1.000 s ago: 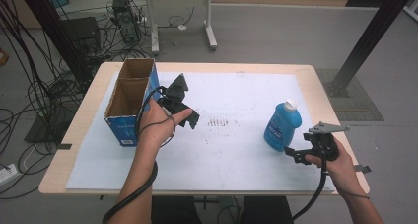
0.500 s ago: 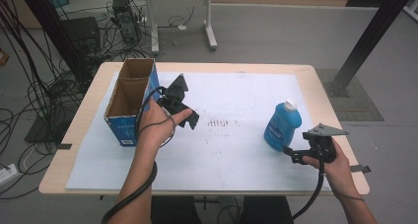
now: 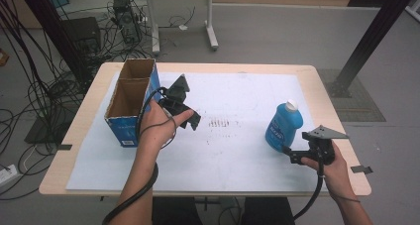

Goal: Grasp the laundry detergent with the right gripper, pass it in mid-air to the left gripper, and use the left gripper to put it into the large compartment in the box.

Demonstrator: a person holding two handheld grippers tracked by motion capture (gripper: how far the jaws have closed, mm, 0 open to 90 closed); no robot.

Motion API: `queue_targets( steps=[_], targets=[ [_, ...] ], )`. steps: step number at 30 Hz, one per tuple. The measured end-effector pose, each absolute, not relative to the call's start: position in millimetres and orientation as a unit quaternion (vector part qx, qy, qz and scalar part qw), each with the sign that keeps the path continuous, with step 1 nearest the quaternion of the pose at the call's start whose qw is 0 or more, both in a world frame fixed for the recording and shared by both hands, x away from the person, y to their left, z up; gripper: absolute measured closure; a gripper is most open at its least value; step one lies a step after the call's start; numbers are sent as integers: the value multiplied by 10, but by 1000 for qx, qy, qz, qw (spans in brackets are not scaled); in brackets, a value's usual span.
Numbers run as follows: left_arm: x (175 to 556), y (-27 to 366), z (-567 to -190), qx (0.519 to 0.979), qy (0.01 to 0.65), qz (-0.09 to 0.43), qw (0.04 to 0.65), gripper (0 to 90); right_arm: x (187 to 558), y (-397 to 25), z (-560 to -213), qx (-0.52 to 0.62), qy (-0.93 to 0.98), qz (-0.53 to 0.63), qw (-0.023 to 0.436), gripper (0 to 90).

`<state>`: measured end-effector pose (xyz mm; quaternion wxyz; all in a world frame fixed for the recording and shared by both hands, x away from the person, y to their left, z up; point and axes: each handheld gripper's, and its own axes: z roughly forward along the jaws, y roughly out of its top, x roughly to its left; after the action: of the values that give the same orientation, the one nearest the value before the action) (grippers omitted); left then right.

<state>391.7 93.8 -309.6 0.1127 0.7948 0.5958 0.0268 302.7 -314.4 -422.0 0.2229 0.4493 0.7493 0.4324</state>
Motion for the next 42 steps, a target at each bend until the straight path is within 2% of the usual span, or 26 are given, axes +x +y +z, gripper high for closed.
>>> queue_targets(
  steps=[42],
  targets=[
    [3873, 929, -3094, 796, 593, 24, 115, 92, 3236, -3047, -4452, 442, 719, 484, 230, 30]
  ],
)
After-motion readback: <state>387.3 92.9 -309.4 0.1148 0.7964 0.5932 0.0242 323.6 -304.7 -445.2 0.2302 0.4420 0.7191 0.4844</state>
